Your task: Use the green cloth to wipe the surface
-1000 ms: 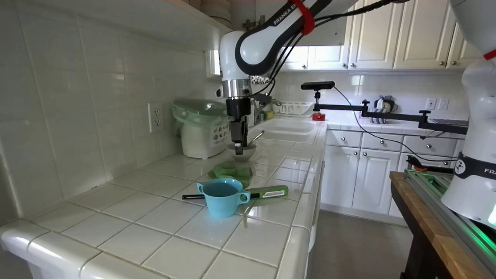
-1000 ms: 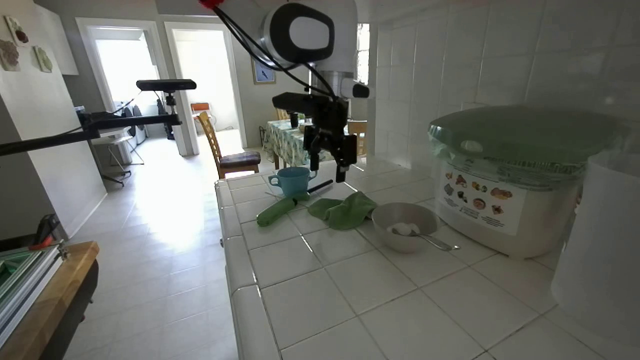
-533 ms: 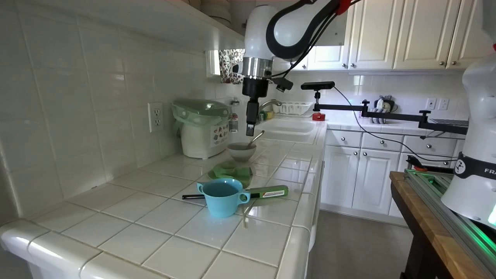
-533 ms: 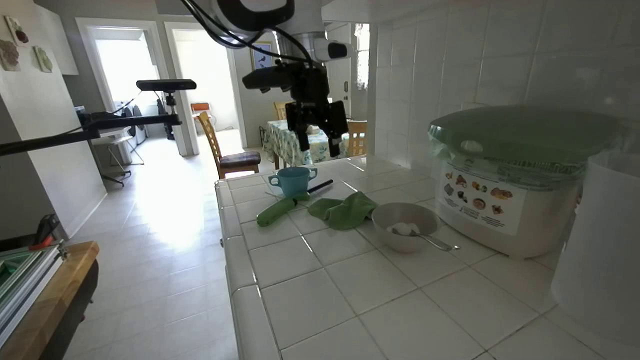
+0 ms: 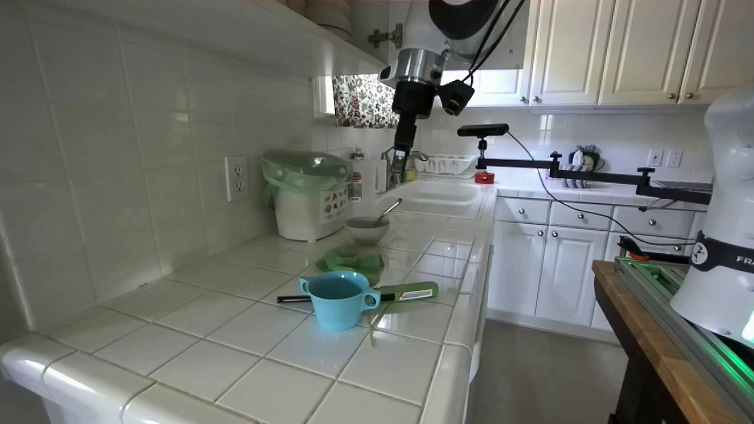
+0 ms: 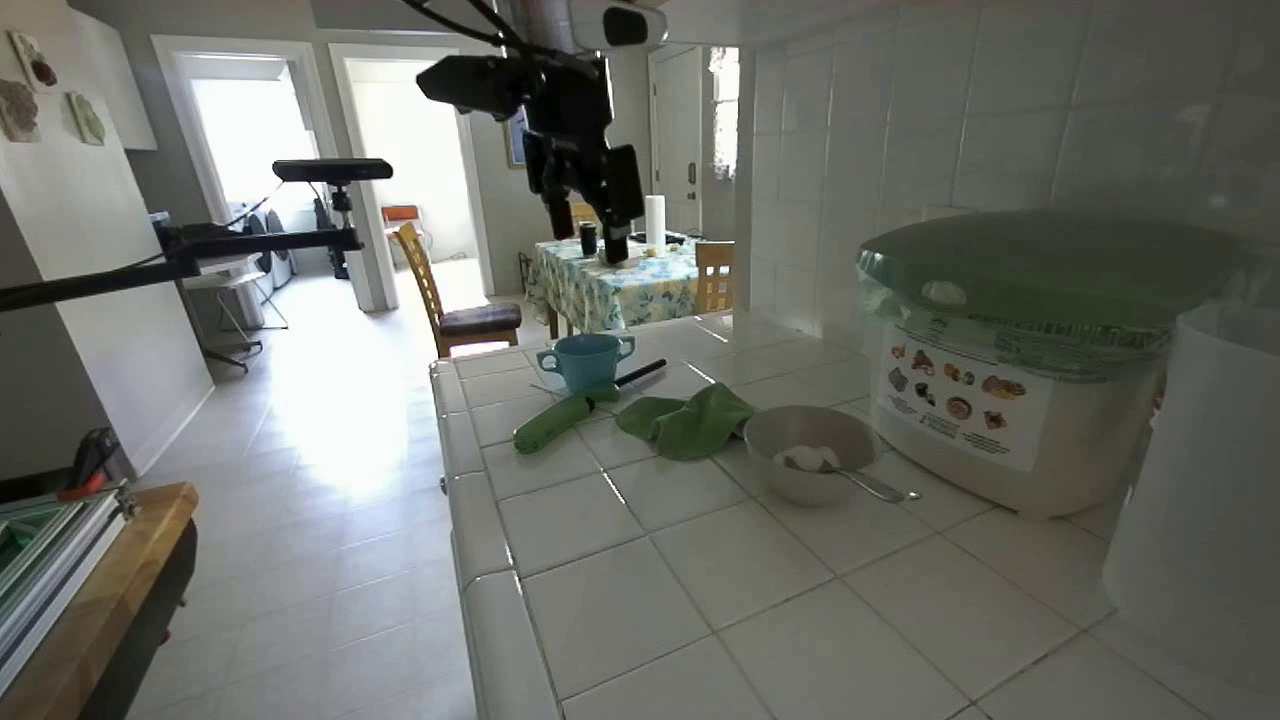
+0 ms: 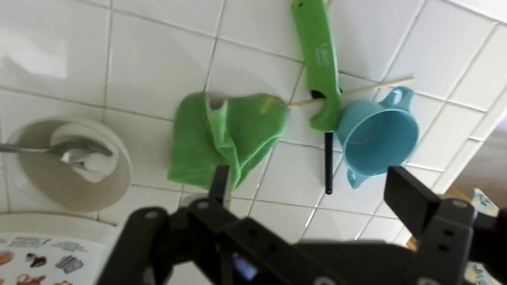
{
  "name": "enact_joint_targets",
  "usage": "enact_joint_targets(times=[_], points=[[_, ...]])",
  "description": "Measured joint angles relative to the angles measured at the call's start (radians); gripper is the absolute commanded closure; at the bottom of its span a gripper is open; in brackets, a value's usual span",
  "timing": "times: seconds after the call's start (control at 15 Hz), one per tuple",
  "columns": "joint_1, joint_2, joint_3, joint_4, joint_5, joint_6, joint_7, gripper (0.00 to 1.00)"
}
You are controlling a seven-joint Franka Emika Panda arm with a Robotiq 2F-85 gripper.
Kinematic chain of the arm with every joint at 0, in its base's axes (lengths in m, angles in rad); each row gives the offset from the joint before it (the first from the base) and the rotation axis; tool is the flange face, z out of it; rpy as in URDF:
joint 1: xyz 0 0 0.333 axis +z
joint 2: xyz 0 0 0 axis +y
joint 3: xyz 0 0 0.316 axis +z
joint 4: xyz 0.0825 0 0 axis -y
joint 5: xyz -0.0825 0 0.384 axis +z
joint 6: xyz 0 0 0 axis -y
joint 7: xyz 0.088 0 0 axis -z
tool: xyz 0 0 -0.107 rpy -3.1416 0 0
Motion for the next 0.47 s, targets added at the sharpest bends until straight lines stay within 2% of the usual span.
enact_joint_targets(times=[0.13, 0.47], points=[[-0.008, -0.016, -0.013, 0.0, 0.058, -0.046, -0.027, 0.0], [-0.008, -0.015, -0.01, 0.0, 0.067, -0.053, -0.029, 0.0]])
